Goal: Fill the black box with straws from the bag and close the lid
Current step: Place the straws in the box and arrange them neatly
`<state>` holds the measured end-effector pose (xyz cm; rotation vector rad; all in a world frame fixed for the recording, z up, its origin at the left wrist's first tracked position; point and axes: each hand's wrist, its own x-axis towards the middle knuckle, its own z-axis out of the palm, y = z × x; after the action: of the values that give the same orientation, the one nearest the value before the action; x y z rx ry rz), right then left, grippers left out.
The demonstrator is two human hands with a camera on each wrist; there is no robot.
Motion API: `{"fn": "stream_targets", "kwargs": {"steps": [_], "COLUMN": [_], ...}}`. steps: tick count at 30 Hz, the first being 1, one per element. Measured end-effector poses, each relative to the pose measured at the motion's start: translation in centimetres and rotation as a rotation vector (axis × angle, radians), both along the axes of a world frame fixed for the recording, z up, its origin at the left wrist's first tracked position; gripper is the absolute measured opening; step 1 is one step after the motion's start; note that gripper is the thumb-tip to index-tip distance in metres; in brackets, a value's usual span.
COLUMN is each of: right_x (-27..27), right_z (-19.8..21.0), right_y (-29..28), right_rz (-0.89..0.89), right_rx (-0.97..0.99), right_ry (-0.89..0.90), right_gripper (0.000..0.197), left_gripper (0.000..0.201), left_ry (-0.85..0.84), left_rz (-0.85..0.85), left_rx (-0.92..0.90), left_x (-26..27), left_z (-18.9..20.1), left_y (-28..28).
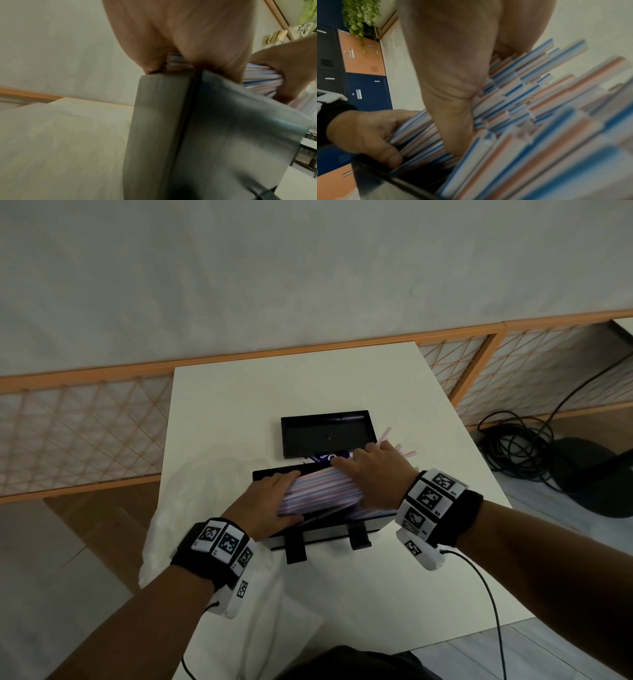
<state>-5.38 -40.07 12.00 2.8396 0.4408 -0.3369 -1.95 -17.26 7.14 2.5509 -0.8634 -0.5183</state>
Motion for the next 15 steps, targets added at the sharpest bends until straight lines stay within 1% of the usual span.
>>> {"fn": "stream_targets", "kwargs": {"steps": [3,5,7,9,11,13,15], "right_x": [-0.3,-0.4,-0.5,-0.8,-1.1,-1.6,-2.1], "right_z": [-0.8,-0.9,-0.7,-0.4,0.0,0.5,0.9], "right_y": [0.5,0.5,0.3,0.1,-0.4,-1.1,-2.1], "right_rz": [0.018,0.029,0.034,0.040,0.046,0.031,-0.027], "right_rx": [0.004,0.015,0.081,0.200,0.313,0.474,0.612], "right_ry": [-0.032,-0.020,-0.020,-0.020,-0.028,-0.076,-0.247], "right_gripper": [0.083,0.090,0.096,0.095,0.088,0.072,0.055], "left_gripper": [0.077,0.079,0.078,0.074,0.070,0.067,0.065], "left_ry": [-0.083,-0.126,-0.142,-0.147,-0.147,-0.127,-0.089], "left_rz": [-0.054,-0.063,-0.068,-0.085,-0.092,-0.090,-0.082], "left_rx": [0.083,0.133,0.175,0.221,0.231,0.207,0.163], "left_x": [-0.2,-0.3,-0.3,-0.2,-0.1,0.0,0.1], "left_z": [-0.7,-0.8,-0.7,-0.6,-0.6,-0.5,-0.6], "left_y": [-0.5,-0.9,-1.2,-1.3,-1.3,-1.3,-1.2]}}
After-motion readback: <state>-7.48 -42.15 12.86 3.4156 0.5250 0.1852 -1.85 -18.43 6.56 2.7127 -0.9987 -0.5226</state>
